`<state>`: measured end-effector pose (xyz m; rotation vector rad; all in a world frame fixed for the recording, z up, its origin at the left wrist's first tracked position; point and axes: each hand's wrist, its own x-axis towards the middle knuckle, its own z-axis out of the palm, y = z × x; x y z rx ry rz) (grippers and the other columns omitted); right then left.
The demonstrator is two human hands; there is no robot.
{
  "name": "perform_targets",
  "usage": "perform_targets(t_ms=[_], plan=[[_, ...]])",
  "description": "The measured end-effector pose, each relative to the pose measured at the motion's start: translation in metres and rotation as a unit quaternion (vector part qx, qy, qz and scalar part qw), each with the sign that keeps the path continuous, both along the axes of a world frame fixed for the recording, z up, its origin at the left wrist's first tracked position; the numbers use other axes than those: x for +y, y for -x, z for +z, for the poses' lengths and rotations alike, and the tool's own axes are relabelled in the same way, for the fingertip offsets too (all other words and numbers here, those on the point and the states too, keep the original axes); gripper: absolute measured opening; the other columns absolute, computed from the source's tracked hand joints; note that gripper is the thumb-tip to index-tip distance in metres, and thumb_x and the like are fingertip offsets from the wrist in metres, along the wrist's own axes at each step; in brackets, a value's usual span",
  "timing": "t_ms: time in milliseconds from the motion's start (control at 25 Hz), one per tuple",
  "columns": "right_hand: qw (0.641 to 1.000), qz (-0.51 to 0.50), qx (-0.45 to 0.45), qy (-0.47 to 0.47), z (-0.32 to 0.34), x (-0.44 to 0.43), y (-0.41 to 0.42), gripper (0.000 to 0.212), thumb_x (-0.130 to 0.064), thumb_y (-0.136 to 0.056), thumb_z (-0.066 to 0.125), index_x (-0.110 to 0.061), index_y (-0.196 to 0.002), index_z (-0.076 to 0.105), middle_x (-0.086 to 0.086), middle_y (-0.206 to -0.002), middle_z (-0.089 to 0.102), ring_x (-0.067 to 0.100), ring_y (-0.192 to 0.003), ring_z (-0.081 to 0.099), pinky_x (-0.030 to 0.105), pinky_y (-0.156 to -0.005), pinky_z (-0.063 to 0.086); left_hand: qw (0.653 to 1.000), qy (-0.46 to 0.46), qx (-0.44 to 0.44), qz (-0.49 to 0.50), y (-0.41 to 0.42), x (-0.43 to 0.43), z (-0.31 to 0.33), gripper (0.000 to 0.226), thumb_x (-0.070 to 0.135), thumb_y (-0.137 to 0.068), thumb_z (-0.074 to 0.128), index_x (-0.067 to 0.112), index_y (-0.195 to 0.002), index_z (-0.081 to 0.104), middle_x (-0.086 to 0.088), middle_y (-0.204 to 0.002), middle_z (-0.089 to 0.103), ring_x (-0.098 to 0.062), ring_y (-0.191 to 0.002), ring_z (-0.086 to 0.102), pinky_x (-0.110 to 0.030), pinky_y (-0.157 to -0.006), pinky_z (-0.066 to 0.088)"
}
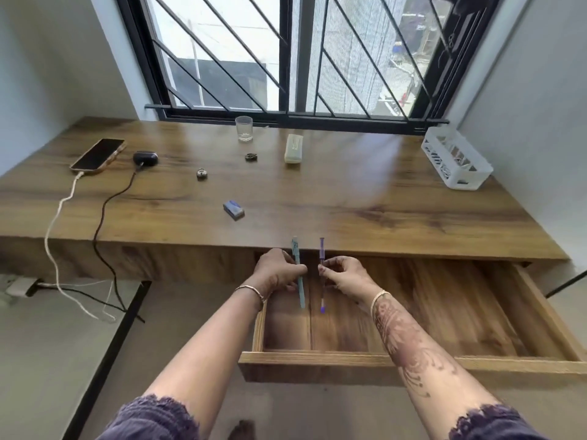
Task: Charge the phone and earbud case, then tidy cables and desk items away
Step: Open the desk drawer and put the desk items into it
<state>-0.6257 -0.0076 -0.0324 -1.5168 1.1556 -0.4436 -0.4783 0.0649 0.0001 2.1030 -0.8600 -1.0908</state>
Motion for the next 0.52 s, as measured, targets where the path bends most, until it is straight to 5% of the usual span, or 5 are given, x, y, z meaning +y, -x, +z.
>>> perform_targets(t_ms=[120, 240, 360, 520], plan=[[0.997, 0.002, 0.041, -0.061, -0.021, 0.01, 0.001, 0.013, -0.014, -0.088, 0.067, -0.014, -0.082, 0.055, 0.004, -0.072, 0.059, 0.014, -0.059, 0.057, 0.021, -0.05, 0.054, 0.997, -0.053, -0.019, -0.049, 0.016, 0.007, -0.015, 0.005, 0.008, -0.071, 0.061, 0.01, -0.074, 0.059, -0.012, -0.069, 0.064, -0.026, -0.062, 0.065, -0.039, -0.066, 0.056], [0.991, -0.016, 0.101, -0.086, -0.045, 0.015, -0.005, 0.02, -0.013, -0.088, 0.066, -0.016, -0.076, 0.05, 0.005, -0.067, 0.06, 0.015, -0.051, 0.057, 0.025, -0.047, 0.054, 0.979, -0.128, -0.123, -0.104, 0.021, 0.004, -0.034, 0.024, 0.006, -0.077, 0.057, 0.007, -0.1, 0.062, -0.015, -0.102, 0.069, -0.029, -0.095, 0.068, -0.034, -0.08, 0.056], [0.983, -0.004, 0.179, -0.032, -0.066, 0.016, -0.015, 0.015, -0.022, -0.081, 0.071, -0.017, -0.076, 0.059, 0.009, -0.077, 0.07, 0.024, -0.071, 0.069, 0.033, -0.07, 0.057, 0.963, -0.153, -0.191, -0.11, 0.024, -0.003, -0.046, 0.033, 0.008, -0.086, 0.053, 0.003, -0.119, 0.054, -0.018, -0.125, 0.06, -0.033, -0.118, 0.057, -0.033, -0.094, 0.047], [0.976, 0.007, 0.219, -0.012, -0.079, 0.019, -0.025, 0.025, -0.027, -0.079, 0.073, -0.009, -0.095, 0.068, 0.013, -0.101, 0.071, 0.028, -0.099, 0.066, 0.026, -0.079, 0.048, 0.95, -0.159, -0.24, -0.12, 0.03, -0.006, -0.06, 0.038, 0.007, -0.089, 0.053, 0.001, -0.126, 0.049, -0.02, -0.129, 0.057, -0.036, -0.122, 0.054, -0.038, -0.098, 0.045]])
